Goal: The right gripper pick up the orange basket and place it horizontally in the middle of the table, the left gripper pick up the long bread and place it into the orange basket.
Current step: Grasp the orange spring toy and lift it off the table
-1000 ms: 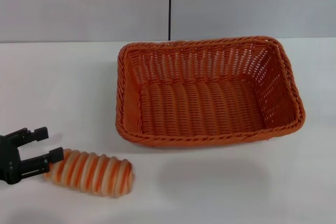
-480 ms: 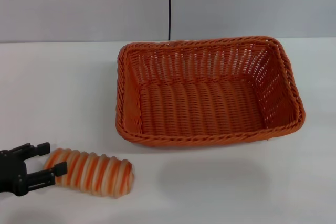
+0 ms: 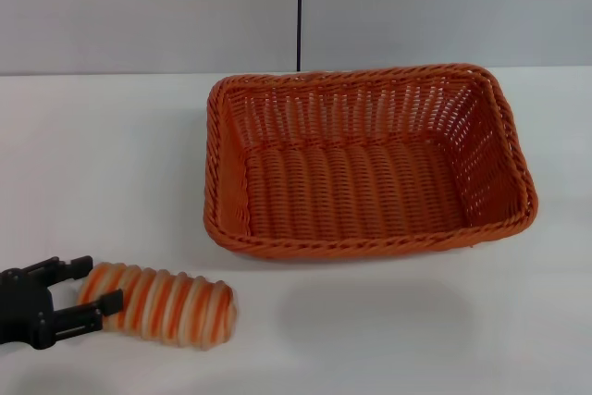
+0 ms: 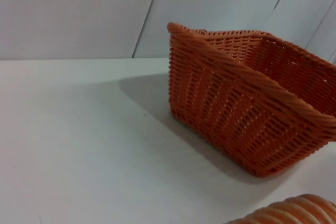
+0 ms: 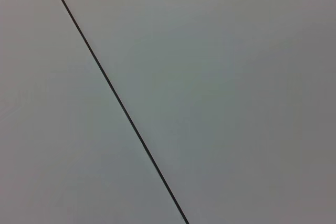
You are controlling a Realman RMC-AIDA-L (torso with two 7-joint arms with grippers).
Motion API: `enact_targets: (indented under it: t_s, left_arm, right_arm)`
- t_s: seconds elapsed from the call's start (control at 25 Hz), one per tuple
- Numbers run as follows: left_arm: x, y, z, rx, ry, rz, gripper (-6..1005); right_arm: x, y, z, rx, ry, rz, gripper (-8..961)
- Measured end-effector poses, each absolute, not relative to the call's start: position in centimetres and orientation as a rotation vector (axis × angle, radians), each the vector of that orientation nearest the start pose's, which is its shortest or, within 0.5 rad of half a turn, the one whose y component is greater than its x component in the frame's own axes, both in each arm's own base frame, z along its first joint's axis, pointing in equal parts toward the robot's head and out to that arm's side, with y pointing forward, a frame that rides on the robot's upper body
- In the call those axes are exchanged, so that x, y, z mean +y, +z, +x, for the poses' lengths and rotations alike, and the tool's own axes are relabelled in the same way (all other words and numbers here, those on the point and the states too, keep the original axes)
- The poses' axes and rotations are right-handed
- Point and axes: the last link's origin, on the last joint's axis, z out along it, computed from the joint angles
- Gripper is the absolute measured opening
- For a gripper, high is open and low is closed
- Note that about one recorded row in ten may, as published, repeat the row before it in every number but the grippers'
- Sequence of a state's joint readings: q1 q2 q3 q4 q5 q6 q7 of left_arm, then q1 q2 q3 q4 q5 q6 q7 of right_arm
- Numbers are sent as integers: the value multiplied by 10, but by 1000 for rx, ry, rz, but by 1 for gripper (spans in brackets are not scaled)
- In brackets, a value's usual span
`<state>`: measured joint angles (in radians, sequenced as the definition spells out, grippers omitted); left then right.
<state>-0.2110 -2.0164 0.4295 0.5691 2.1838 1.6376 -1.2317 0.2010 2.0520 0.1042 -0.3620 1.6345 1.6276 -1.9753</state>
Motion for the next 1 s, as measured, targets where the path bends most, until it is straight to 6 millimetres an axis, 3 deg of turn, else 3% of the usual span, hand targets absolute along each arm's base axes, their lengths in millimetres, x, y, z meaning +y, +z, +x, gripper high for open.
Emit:
enact_targets:
  t_s: [0.36,0.6,1.0]
  left_arm:
    - [207,22,-383,-996,-554,-2516,808]
    - [206,22,-383,-971,-555,-2524,651]
    - [203,23,-382,-932,-570,-2529,553]
  right_arm:
    - [223,119,397,778,1216,-1314,480]
    - [224,117,396,774,1215,-1312,480]
    - [224,116,395,770,1223,-1313,480]
